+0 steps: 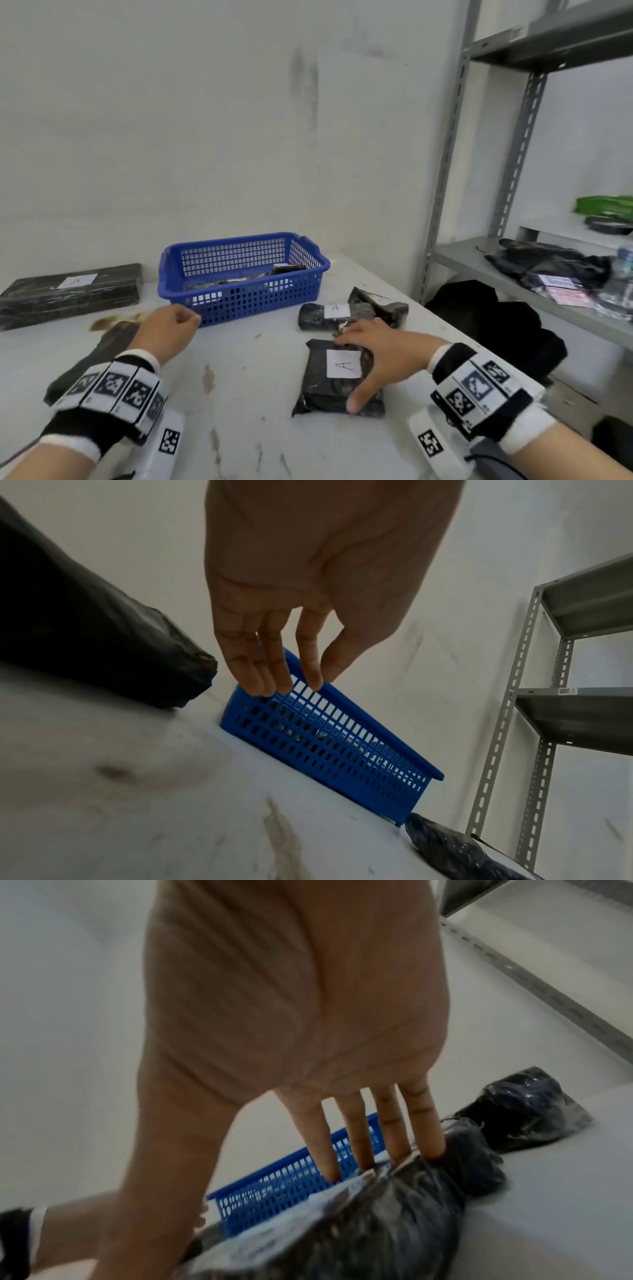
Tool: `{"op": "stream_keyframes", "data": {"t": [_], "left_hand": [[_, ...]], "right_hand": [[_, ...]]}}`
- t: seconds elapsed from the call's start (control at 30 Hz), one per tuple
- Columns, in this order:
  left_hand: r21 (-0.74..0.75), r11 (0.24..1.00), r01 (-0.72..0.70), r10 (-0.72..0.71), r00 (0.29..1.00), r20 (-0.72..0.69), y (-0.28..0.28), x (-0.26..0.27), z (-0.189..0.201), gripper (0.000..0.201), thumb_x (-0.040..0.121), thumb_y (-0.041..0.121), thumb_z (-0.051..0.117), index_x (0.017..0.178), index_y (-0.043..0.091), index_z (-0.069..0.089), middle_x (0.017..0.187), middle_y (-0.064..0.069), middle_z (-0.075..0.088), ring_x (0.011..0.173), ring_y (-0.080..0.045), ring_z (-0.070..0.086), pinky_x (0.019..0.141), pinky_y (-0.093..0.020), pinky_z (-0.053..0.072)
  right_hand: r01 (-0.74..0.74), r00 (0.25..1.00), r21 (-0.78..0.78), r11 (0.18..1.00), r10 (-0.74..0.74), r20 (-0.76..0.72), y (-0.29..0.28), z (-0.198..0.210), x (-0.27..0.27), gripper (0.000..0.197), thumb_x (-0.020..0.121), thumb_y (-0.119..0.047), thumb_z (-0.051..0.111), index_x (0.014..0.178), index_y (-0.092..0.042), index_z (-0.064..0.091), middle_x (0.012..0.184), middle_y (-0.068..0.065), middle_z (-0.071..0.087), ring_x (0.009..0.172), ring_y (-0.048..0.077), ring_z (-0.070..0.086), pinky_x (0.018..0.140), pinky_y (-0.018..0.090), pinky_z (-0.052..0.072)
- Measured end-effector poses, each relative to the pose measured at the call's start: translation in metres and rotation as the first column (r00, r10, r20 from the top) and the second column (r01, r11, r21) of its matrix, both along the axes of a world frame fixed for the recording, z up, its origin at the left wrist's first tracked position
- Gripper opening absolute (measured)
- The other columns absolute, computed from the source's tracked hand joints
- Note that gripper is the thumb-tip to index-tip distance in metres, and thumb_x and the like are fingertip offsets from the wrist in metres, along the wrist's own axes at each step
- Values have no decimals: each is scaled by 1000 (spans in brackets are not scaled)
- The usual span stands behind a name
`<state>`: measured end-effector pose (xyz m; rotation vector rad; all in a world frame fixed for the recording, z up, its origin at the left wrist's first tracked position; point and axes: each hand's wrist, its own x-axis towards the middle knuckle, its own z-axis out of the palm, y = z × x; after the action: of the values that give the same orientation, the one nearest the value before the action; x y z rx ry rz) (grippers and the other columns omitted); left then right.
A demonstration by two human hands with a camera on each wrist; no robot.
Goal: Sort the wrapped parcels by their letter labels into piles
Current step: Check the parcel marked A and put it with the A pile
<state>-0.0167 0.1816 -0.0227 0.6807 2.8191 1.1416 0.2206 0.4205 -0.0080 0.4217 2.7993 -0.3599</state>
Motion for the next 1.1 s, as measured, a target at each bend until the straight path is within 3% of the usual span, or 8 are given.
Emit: {"op": "stream_keyframes", "data": {"t": [0.2, 0.37, 0.6, 0.73, 0.8, 0.93, 1.0, 1.1], "left_hand": [[-16, 1000, 8, -7, 998, 56, -3, 11, 1, 14, 96, 23, 57, 101, 11, 61, 99, -9, 61, 87, -26, 57, 88, -37, 48], [24, 1000, 5, -8, 993, 121, -12, 13, 0, 17, 97, 27, 55, 104, 12, 57, 107, -12, 62, 92, -28, 62, 87, -42, 53], [172, 950, 262, -282, 954, 105, -23, 31, 25, 50, 93, 59, 31, 115, 23, 58, 96, 2, 71, 86, -16, 69, 78, -32, 53], [469, 794, 386, -519, 833, 194, -29, 46, 55, 90, 59, 87, 56, 111, 14, 62, 96, -7, 76, 87, -23, 74, 73, -33, 57], [601, 719, 349, -523, 841, 138, -33, 48, 70, 92, 46, 78, 74, 108, 11, 66, 97, -12, 76, 88, -26, 74, 68, -32, 60], [749, 635, 191, -313, 949, 24, -42, 37, 89, 61, 69, 35, 81, 114, 2, 58, 102, -17, 73, 83, -25, 74, 65, -33, 60], [776, 612, 153, -238, 971, -4, -51, 34, 99, 34, 84, 12, 71, 112, 3, 56, 97, -17, 71, 73, -21, 73, 54, -24, 56], [815, 555, 165, -177, 981, -77, -69, 26, 112, 29, 88, 11, 63, 116, 11, 58, 93, -10, 75, 76, -23, 73, 57, -29, 59]], "right_hand": [[-68, 996, 132, 989, 59, 67, -13, -4, -10, 121, 68, -63, 82, 159, -34, 7, 166, -9, 13, 150, 28, 4, 123, 52, 13], [-56, 998, 95, 994, 52, 45, -19, 3, -23, 115, 68, -61, 83, 156, -40, 12, 157, 1, 27, 145, 27, 14, 121, 53, 21], [-106, 943, -212, 971, 31, -330, -42, 47, -50, 103, 67, -44, 89, 151, -35, 30, 139, -7, 41, 127, 17, 46, 108, 33, 44], [-169, 818, -168, 971, 43, -573, -71, 78, -82, 109, 65, -45, 91, 153, -37, 26, 139, -9, 36, 131, 14, 41, 112, 37, 40], [-197, 753, -102, 975, 84, -653, -86, 89, -99, 115, 62, -53, 90, 154, -43, 21, 142, -11, 31, 133, 16, 35, 113, 37, 37], [-321, 651, -152, 935, 102, -752, -112, 109, -120, 115, 63, -56, 87, 153, -50, 15, 143, -14, 28, 133, 12, 27, 111, 34, 35], [-408, 616, -257, 876, 56, -785, -115, 116, -123, 107, 66, -60, 81, 150, -56, 15, 142, -15, 40, 133, 10, 39, 108, 33, 38], [-523, 575, -380, 763, -14, -818, -112, 123, -131, 86, 84, -44, 73, 149, -59, 19, 130, -12, 62, 114, 9, 65, 104, 35, 49]]}}
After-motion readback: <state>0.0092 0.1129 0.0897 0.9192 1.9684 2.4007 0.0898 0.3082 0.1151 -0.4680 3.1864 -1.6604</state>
